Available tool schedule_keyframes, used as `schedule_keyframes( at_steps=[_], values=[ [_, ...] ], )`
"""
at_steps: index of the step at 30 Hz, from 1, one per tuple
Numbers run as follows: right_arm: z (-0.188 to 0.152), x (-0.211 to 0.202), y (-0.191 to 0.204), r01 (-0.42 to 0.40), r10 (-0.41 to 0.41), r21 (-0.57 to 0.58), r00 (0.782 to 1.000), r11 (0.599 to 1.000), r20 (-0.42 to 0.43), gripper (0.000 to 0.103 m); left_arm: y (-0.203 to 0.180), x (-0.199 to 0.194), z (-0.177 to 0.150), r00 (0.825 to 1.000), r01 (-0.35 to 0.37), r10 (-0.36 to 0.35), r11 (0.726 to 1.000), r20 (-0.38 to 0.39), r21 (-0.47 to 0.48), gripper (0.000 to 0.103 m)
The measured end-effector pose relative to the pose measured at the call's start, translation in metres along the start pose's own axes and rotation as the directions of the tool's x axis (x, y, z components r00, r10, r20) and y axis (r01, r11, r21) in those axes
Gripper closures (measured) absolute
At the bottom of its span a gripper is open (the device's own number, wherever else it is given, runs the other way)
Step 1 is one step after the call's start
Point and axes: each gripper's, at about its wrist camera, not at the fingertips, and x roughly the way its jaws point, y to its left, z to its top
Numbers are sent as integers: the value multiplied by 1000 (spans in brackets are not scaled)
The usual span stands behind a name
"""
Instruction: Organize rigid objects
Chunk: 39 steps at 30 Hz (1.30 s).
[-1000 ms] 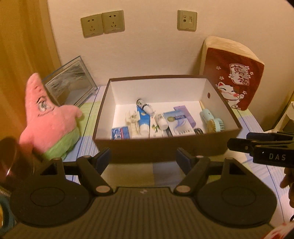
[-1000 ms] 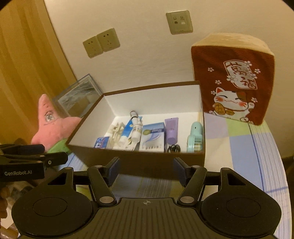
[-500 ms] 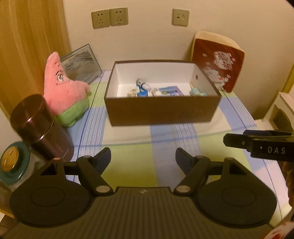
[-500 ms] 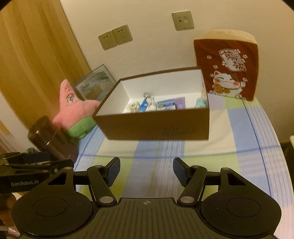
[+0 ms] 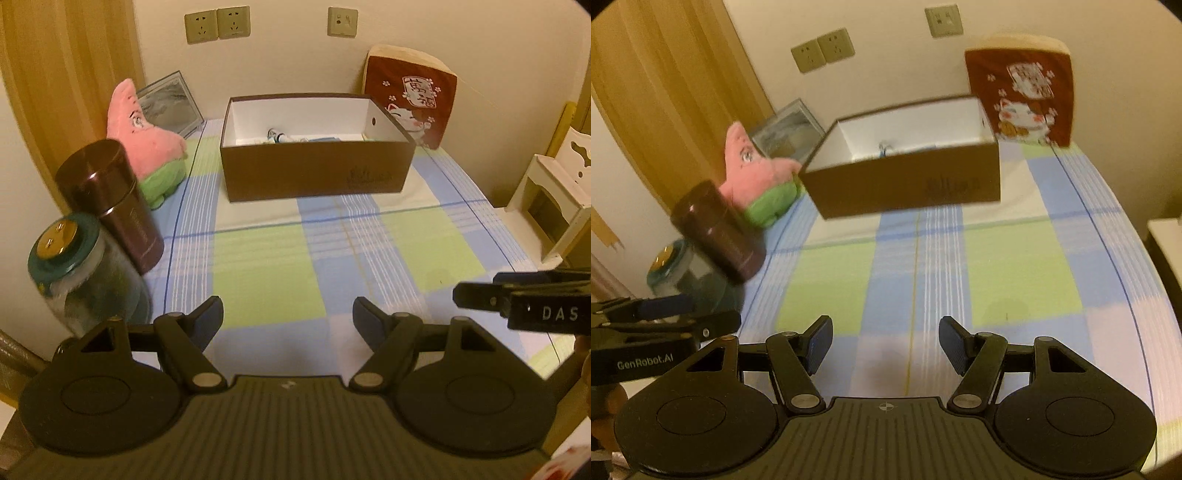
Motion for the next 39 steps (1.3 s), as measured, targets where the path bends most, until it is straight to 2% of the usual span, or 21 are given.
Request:
schedule_keyframes(
  at_steps=[8,11,26,39],
  values=[
    [-36,-22,16,40,-40,1,999,999,-24,39,-3,-22,-32,999,47,-46,999,-28,8,28],
    [-43,-26,21,41,-41,-18,998,999,-38,39,-5,-31,-40,999,43,-43,999,-26,0,28],
    [-52,-36,12,19,-21,-56,998,998,-51,39,-20,-39,-58,999,-11,8,998,-48,-62,28],
    [-60,-38,2,21,-23,-29,997,999,-74,39,-32,-39,-62,998,-3,0,999,-61,-54,28]
  ],
)
